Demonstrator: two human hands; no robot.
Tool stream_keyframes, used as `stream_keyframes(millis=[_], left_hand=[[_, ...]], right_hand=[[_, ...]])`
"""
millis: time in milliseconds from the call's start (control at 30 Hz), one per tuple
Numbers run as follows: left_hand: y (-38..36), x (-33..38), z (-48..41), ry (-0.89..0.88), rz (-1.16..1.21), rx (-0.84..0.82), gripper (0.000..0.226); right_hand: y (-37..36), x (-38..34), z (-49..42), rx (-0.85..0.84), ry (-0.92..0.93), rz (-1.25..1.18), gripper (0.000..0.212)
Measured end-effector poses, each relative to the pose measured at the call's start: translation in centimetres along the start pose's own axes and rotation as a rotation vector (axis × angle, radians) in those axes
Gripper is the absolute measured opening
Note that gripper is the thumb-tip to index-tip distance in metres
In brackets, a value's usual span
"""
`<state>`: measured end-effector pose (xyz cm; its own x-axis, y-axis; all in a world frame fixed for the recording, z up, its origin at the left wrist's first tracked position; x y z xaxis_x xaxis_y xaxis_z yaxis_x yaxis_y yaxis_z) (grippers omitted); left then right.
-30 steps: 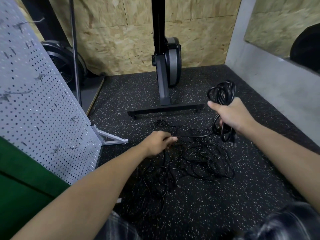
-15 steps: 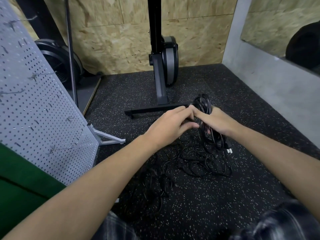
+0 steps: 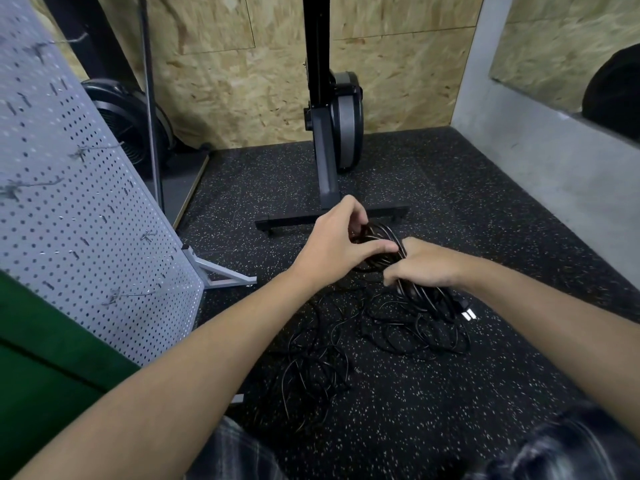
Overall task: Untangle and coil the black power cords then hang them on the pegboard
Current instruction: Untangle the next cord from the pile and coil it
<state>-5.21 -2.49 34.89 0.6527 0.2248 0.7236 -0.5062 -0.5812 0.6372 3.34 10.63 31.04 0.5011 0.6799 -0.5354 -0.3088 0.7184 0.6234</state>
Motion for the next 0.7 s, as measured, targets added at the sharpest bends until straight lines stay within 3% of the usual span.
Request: stream_keyframes(millis=[67, 133, 200, 267, 333, 500, 600, 700], left_hand=[[-0.1, -1.0, 0.2, 0.093, 0.086, -0.018, 0.052], [-0.9, -2.4, 0.4, 0.183, 0.199, -0.124, 0.05], [-2.8, -3.4, 1.2, 0.233, 0.268, -0.35, 0.055], [-5.1, -4.9, 2.4, 0.296, 0.264, -0.576, 0.052], [-6.3, -6.8, 3.2, 0.349, 0.207, -0.667, 0.045], [-5.0, -9.7, 3.5, 0.479, 0.076, -0.554, 0.051], [-4.0, -9.8, 2.8, 0.494, 0.1, -0.417, 0.044], [-4.1, -7.3, 1.7, 0.416, 0.061, -0.348, 0.041]], right_hand=[[0.4, -0.9, 0.3, -0.023, 0.187, -0.13, 0.017], [1.4, -1.5, 0.7, -0.057, 0.346, -0.306, 0.019], [3.0, -1.6, 1.3, -0.038, 0.426, -0.529, 0.01], [4.9, -1.0, 1.6, 0.009, 0.488, -0.779, 0.017], [6.5, -0.4, 1.9, 0.083, 0.539, -0.914, 0.024], [8.4, 1.5, 2.3, 0.314, 0.541, -1.074, 0.029], [7.4, 2.0, 1.8, 0.392, 0.433, -0.95, 0.055], [5.2, 1.6, 1.2, 0.372, 0.348, -0.814, 0.062]])
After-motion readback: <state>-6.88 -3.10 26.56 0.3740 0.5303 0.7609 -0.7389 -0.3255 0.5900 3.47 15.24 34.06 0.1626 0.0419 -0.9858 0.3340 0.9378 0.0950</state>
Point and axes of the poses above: each hand's wrist, its own z-axis away from the middle knuckle, its own y-axis out of the back of the hand, x = y × z, the point moved 7 cm from there along -z, towards the middle knuckle, and after that the axes turned 10 degrees about -x, right-handed, at the moved point
